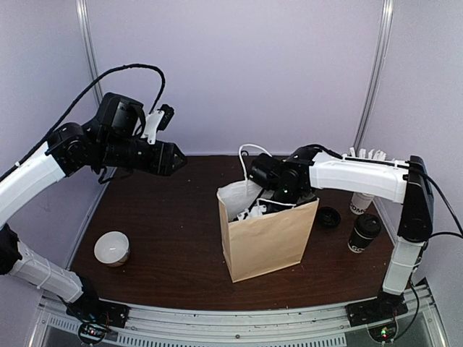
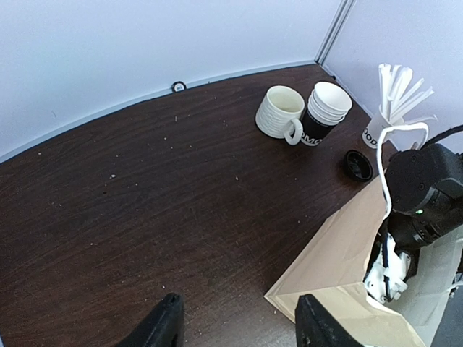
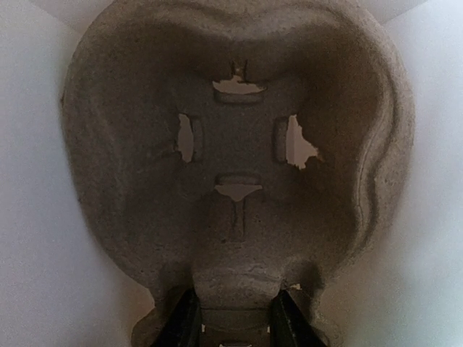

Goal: Pack the takeout coffee

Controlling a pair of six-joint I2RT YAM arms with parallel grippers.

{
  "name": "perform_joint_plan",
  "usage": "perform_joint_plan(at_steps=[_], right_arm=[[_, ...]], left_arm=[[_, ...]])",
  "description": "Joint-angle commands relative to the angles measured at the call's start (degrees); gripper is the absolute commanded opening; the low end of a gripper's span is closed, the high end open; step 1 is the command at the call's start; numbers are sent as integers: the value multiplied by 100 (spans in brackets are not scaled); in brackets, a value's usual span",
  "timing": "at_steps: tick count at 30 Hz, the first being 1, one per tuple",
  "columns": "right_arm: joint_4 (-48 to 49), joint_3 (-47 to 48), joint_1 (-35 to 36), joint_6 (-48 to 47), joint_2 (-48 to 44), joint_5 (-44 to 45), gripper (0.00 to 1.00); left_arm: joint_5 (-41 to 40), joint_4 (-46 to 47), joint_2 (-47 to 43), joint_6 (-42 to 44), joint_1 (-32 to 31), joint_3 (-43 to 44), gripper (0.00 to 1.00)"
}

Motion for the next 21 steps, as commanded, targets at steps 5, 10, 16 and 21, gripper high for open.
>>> perform_joint_plan(at_steps=[5,10,16,21], right_arm=[[219,-369,128,153,242,148,29],[224,-431,158,205,173,210,34],[10,-193,202,334,-166,250,43],[-304,65,267,429,-615,61,60]], left_arm=[[81,383,-12,-99,45,-214,54],[81,399,-1,-92,46,-207,54],[99,399,14,-69,44,-176,54],[185,415,74,54,44,-164,54]])
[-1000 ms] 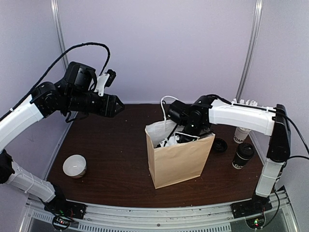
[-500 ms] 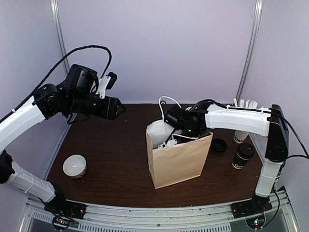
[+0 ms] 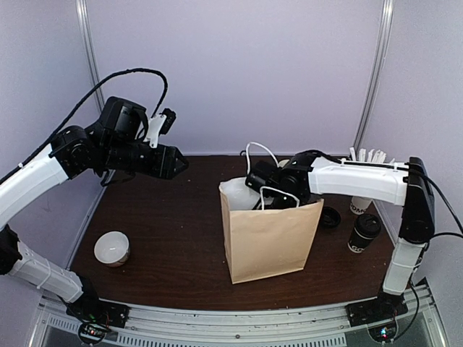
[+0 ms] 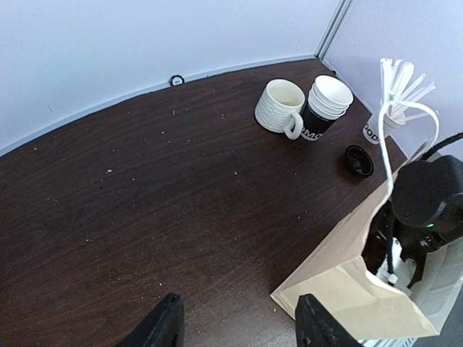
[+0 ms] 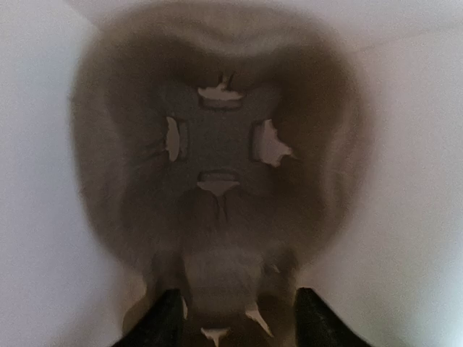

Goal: Pack the takeout coffee

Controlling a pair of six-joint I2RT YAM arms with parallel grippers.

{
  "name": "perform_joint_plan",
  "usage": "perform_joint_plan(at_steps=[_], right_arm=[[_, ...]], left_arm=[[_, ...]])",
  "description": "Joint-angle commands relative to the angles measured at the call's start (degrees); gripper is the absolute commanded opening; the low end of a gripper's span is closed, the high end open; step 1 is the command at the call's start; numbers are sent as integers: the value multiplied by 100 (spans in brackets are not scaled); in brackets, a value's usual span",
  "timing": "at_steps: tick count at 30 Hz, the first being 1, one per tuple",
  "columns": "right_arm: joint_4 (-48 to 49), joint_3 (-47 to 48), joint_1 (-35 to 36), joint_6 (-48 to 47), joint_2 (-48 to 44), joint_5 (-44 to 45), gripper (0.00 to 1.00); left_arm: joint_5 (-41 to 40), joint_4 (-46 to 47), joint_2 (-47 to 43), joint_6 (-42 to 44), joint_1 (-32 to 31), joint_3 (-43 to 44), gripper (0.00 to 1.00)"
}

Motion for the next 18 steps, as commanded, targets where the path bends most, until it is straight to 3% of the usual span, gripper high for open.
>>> perform_joint_plan(at_steps=[1,4,11,18], right_arm=[[-463,421,122,124,-652,-177,63],[-804,673,155,152,-761,-475,70],[-1088,1122,166,209,-976,-568,71],[-1170,1449,145,205,-1328,-333,71]], left_arm=[[227,323,100,130,49,35,55],[820,465,242,292,44,79,56],[2310,927,739,668,5,414,57],[2876,1035,1627,942,-197,1253,60]])
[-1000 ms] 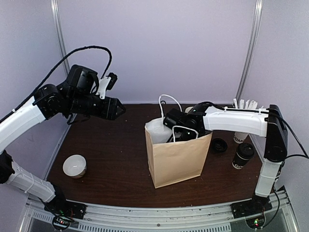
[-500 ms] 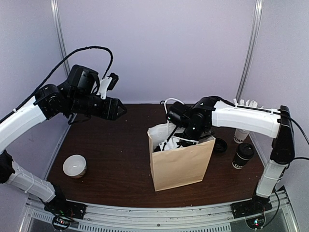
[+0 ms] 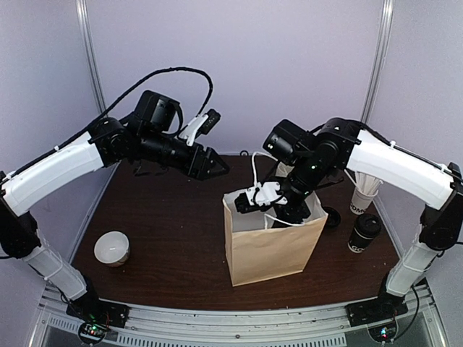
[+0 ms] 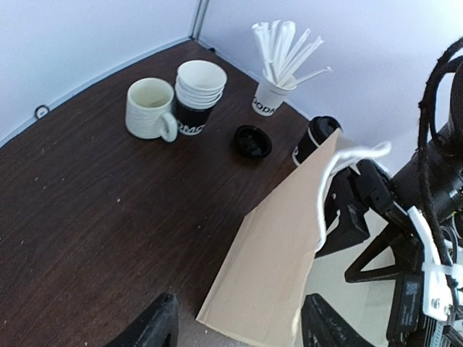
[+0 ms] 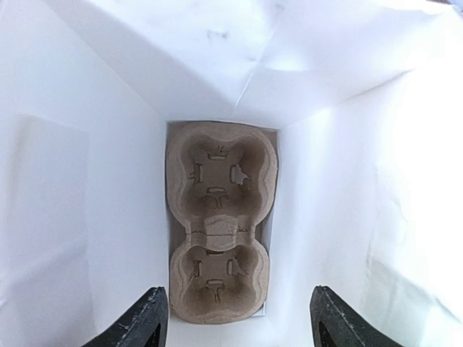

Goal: Pack the takeout coffee

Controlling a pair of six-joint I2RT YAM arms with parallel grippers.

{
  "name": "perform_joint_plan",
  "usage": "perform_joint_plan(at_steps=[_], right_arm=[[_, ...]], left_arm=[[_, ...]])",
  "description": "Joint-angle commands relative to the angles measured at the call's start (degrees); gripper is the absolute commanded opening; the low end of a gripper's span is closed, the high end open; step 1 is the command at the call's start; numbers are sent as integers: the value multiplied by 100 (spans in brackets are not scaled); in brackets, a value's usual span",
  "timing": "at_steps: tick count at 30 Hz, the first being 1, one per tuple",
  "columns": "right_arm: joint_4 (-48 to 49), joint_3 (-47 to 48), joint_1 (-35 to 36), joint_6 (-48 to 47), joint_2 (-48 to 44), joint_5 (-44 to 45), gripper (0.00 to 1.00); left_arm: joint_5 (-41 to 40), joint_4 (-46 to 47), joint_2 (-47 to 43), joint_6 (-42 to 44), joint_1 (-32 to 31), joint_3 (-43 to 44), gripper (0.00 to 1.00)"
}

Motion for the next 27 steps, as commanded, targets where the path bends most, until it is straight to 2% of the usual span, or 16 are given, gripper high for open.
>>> perform_joint_plan(at_steps=[1,9,15,17,21,24,27], right_arm=[[-265,394,-7,35,-340,151,71],[-555,798,-275,50,-699,-70,72],[-721,1095,-483,190,-1003,-412,73],[-731,1195,-683,307,-1102,-597,72],[-824,1268,-1145,533,-1392,-1900,69],[-1039,913,-1088,337,-1628,-2684,73],[-1034,340,-659,337,-1739,-2583,74]], left_arm=[[700,467,549,294,-87,646,61],[1274,617,1522,397,-168,1578,61],[1390,739,1847,336,-220,1945,54],[1308,745,1867,311,-220,2008,46],[1157,827,1845,292,-220,2024,26],[1177,840,1893,230,-220,2049,14],[1190,852,1914,140,-225,2023,4]])
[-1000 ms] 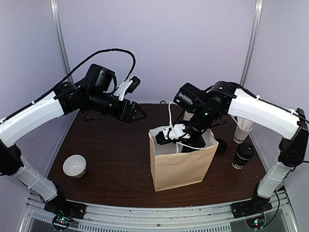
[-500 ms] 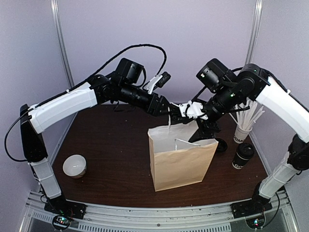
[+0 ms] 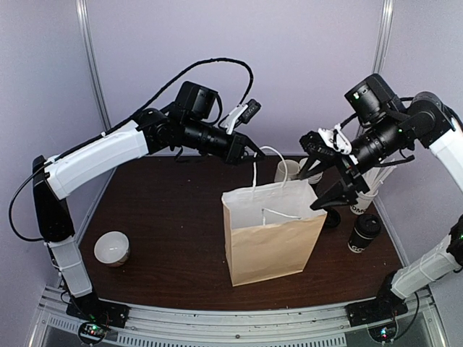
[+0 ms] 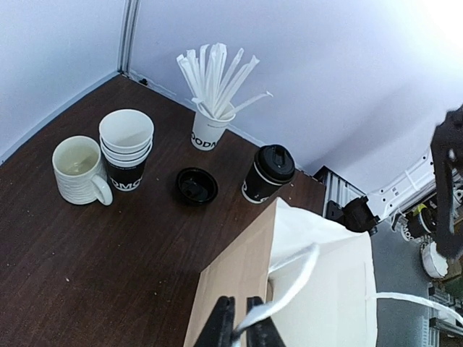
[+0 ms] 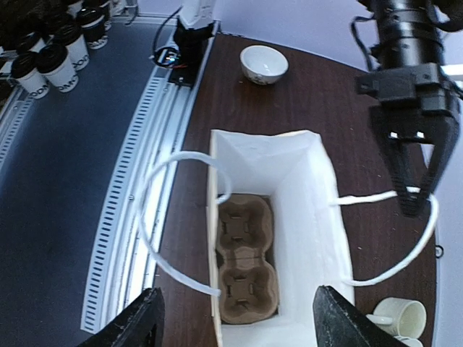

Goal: Pack the takeout coffee

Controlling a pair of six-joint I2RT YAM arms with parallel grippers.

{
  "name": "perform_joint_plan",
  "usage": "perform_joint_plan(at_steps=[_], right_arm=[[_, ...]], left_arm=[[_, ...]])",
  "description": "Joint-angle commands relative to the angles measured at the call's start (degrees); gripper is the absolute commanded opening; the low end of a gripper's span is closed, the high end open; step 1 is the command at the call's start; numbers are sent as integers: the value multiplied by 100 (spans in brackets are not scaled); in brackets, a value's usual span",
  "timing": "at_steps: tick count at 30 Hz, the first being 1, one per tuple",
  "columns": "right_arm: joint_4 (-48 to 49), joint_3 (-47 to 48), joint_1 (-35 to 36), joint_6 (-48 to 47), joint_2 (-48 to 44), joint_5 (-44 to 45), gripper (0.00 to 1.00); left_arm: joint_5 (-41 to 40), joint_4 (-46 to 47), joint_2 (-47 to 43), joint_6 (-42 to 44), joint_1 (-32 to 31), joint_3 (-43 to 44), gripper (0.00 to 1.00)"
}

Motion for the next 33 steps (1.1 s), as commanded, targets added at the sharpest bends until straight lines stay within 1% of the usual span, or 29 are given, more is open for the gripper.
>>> perform_joint_plan(at_steps=[1,4,7,8,9,10,11,12,13,14,19,23,28,33], right_arm=[[-220,-737,570,55,-180,-481,74],[176,-1034,822,335,-291,-130,74],[567,-980,876,627,-234,280,73],[664,-934,885,672,-185,344,71],[793,-872,901,743,-125,438,65],[912,-794,914,841,-53,554,55],[980,-654,919,895,67,610,35],[1020,-422,917,943,157,651,21],[1048,-236,917,980,225,677,10],[1057,-28,924,989,294,688,1],[1101,891,926,844,673,953,0],[1095,1382,926,837,915,902,0],[1139,1695,926,833,1116,992,0],[1215,1709,926,797,1262,1119,0]], left_arm=[[-15,308,46,-111,-15,131,1],[-119,394,-46,-147,-17,-9,0],[-195,432,-137,-146,-17,-94,0],[-221,404,-159,-126,-17,-97,0],[-251,361,-177,-96,-17,-78,0],[-294,312,-207,-58,-11,-67,0],[-354,247,-233,-13,-12,-33,0],[-428,127,-251,45,-12,46,0],[-543,-45,-280,120,-9,180,0],[-708,-232,-312,194,-8,341,0],[-1460,-880,-498,716,5,1200,0],[-1745,-1133,-547,911,72,1591,0],[-1912,-1183,-664,1032,165,1605,0],[-1958,-1127,-770,1095,209,1403,0]])
